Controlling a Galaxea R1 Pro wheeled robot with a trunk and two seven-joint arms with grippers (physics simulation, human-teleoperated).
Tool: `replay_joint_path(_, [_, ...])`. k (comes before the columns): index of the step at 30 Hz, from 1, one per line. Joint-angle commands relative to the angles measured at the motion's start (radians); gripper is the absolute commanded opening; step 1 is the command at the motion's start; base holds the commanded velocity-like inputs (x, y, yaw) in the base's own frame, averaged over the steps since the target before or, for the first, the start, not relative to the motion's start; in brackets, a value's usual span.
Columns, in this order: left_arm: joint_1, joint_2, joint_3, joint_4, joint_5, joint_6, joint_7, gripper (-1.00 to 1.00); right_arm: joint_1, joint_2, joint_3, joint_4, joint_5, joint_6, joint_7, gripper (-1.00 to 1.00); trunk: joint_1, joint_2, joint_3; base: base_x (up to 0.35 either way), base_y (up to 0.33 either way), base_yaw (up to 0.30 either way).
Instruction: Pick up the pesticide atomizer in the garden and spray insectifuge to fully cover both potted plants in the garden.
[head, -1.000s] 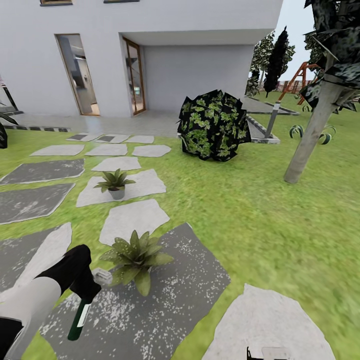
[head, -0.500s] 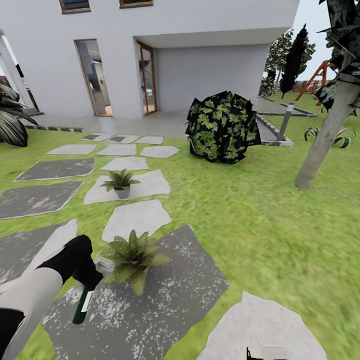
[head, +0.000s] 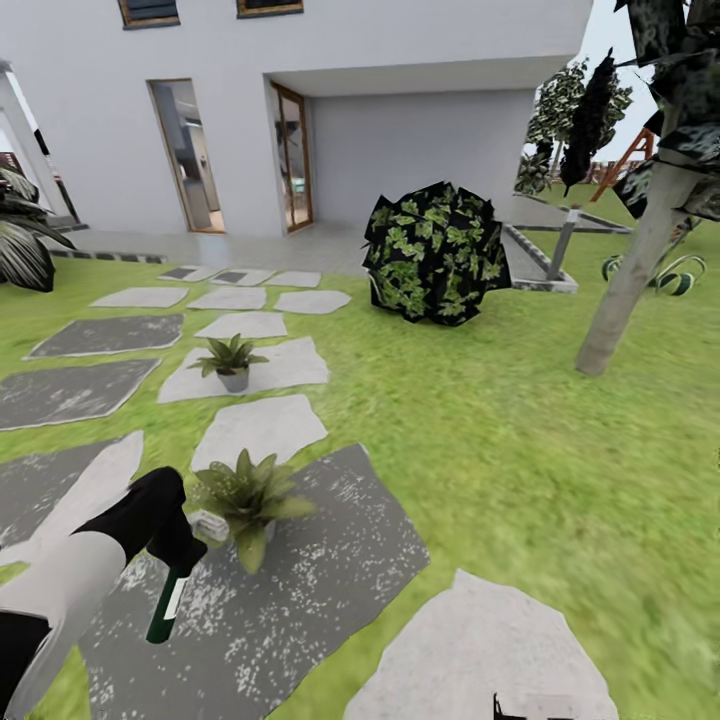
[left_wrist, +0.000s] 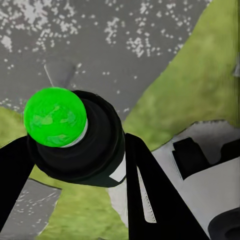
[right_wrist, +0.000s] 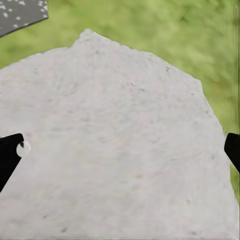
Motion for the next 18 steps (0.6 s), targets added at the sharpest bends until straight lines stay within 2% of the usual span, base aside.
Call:
replay_joint_path(1, [-0.002, 0.001, -0.003, -0.001, -0.008, 0.006, -0.01, -1.0, 0.0, 0.0, 0.009, 0.0, -0.01, -0.002, -0.001, 1.0, -0.001, 0.0, -0.001, -0.213, -0.226, 0.173])
replay_joint_path(3, [-0.004, 0.001, -0.002, 0.0, -0.008, 0.006, -0.01, -1.0, 0.0, 0.0, 0.009, 0.0, -0.01, -0.002, -0.001, 1.0, -0.001, 0.0, -0.001, -0.057, -0.211, 0.24])
replay_joint_path(7, [-0.005, 0.002, -0.002, 0.0, -0.008, 0.007, -0.009, -1.0, 0.0, 0.0, 0.009, 0.0, -0.01, -0.002, -0.001, 1.0, -0.001, 0.0, -0.001, 0.147, -0.167, 0.27])
replay_joint_path(18, [-0.005, 0.0, -0.004, -0.002, -0.009, 0.006, -0.009, -1.0, 0.0, 0.0, 0.009, 0.0, -0.01, -0.002, -0.001, 1.0, -0.001, 0.0, -0.001, 0.026, -0.008, 0.268])
